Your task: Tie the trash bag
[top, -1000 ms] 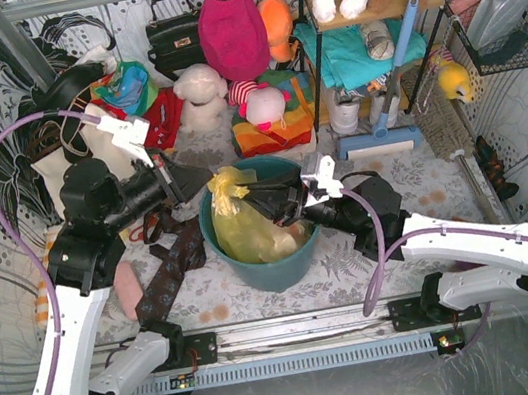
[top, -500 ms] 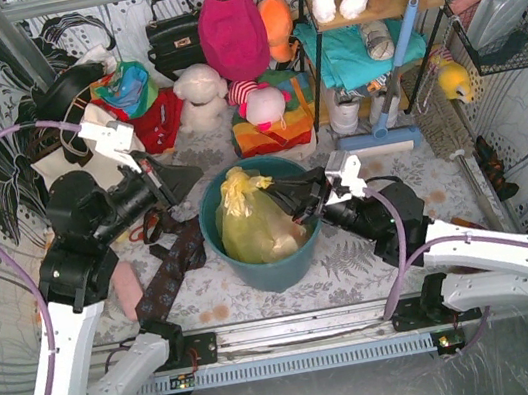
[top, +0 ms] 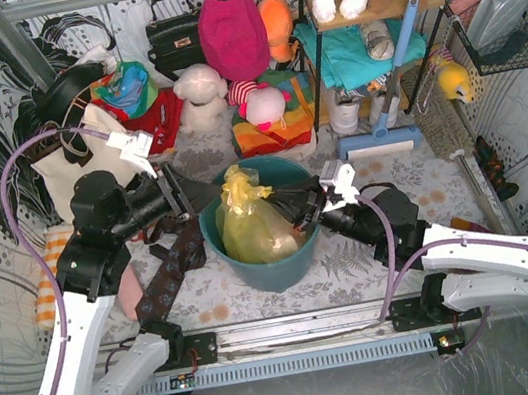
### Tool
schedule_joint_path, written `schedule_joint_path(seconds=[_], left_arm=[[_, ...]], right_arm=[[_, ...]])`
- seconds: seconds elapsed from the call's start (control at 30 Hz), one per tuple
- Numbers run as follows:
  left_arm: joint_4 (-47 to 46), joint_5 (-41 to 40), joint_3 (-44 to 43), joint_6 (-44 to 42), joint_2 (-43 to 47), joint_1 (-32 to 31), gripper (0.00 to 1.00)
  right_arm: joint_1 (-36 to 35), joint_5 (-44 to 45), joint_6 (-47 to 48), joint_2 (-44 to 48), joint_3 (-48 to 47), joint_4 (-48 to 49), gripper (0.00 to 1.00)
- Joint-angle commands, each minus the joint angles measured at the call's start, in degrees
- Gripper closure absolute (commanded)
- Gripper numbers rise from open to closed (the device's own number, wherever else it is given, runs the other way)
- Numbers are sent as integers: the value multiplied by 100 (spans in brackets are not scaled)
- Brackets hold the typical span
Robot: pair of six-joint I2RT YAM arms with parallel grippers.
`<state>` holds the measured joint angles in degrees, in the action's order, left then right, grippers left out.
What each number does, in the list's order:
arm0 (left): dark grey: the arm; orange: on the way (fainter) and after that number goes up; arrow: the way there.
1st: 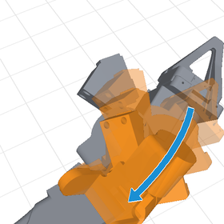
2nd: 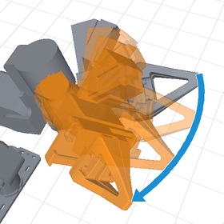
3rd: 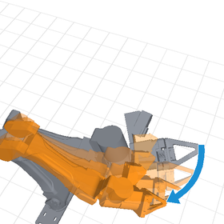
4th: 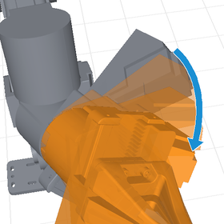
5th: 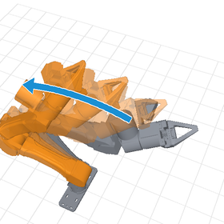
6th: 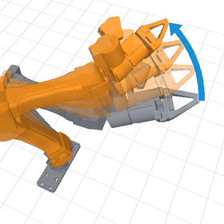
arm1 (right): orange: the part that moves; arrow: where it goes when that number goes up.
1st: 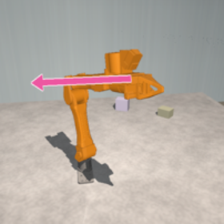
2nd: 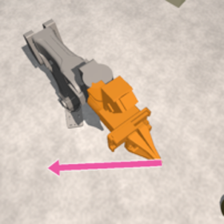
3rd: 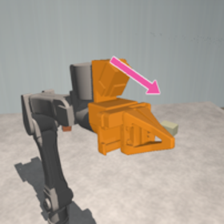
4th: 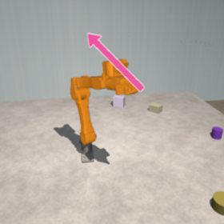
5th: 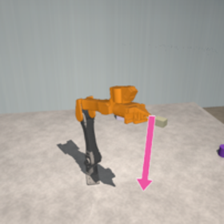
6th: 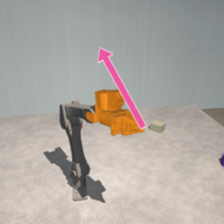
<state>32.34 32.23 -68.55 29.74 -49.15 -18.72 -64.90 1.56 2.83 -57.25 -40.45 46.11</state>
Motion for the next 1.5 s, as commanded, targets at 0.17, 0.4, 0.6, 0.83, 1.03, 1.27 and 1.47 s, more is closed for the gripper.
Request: schedule_joint_path(seconds=[0.17,0.4,0.6,0.83,1.03,1.27,1.47], left_arm=[[-333,116,259,310,216,-15,43],[-816,490,564,495,255,-17,38],[-1394,700,806,710,214,-15,39],[-1701,867,885,806,198,-14,48],[-1607,883,901,762,215,-15,59],[-1442,819,901,682,214,-16,84],[-1155,450,737,465,287,-12,100]], right_arm=[[10,20,33,45,81,313,100],[8,12,38,5,38,344,100],[4,-37,12,-48,-5,351,100],[8,-34,41,-63,-32,375,100],[12,-3,69,-6,-16,366,100],[10,3,77,20,10,380,100],[11,142,61,51,35,351,100]])
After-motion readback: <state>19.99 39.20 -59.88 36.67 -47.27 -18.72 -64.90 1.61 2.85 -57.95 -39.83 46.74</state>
